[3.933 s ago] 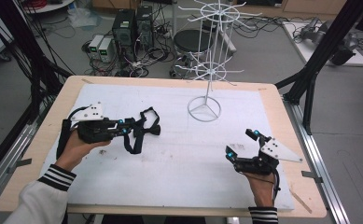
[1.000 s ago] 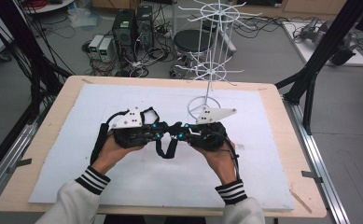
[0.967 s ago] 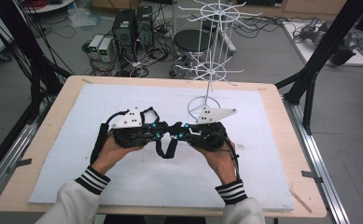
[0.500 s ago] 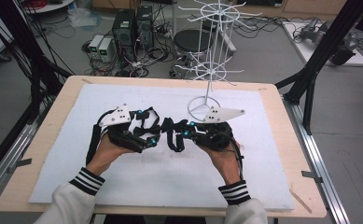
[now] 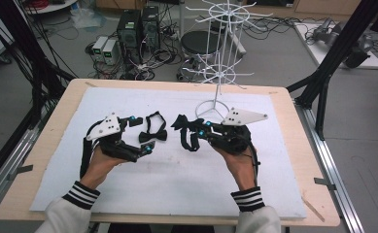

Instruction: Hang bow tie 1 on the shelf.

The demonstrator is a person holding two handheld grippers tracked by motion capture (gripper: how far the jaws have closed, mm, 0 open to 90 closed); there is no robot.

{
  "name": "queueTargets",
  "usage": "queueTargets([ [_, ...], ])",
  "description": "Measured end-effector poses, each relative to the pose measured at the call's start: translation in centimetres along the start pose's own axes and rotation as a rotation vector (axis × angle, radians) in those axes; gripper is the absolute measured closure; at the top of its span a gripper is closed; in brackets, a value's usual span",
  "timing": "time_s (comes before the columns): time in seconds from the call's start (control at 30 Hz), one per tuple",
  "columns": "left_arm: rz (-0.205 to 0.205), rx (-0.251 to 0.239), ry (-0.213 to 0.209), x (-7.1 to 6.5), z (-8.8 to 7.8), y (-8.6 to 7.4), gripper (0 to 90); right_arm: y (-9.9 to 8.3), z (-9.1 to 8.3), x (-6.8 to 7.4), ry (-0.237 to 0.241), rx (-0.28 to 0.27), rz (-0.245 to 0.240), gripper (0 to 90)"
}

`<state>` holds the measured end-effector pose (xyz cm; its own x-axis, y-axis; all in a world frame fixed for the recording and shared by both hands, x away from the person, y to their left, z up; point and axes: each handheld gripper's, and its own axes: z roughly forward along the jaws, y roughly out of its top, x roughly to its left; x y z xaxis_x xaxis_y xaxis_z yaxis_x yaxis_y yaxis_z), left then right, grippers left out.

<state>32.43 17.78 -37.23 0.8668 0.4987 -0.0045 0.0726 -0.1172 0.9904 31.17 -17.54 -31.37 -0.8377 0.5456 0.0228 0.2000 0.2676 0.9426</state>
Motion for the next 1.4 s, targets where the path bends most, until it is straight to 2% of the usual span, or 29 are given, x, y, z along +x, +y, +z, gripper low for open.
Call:
queueTargets([
  [0.3, -0.004, -0.028, -0.005, -0.3, -1.2, -1.3, 5.7, 0.3, -1.4, -0.7, -0.038, -0.043, 0.005, 82.9],
  [0.67, -0.005, -0.047, 0.008, -0.6, -2.4, -2.4, 5.7, 0.9, -2.6, -1.4, -0.074, -0.087, 0.013, 82.9],
  [1.07, -0.004, -0.054, 0.016, -0.7, -2.8, -3.6, 5.7, 2.3, -2.0, -2.0, -0.083, -0.108, 0.011, 82.9],
  [1.17, -0.005, -0.056, 0.014, -0.7, -2.8, -3.8, 5.7, 2.8, -1.6, -2.3, -0.068, -0.123, 0.022, 82.9],
  [1.4, -0.005, -0.068, 0.002, -0.8, -2.7, -4.2, 5.7, 3.9, -0.3, -3.0, -0.066, -0.119, 0.016, 82.9],
])
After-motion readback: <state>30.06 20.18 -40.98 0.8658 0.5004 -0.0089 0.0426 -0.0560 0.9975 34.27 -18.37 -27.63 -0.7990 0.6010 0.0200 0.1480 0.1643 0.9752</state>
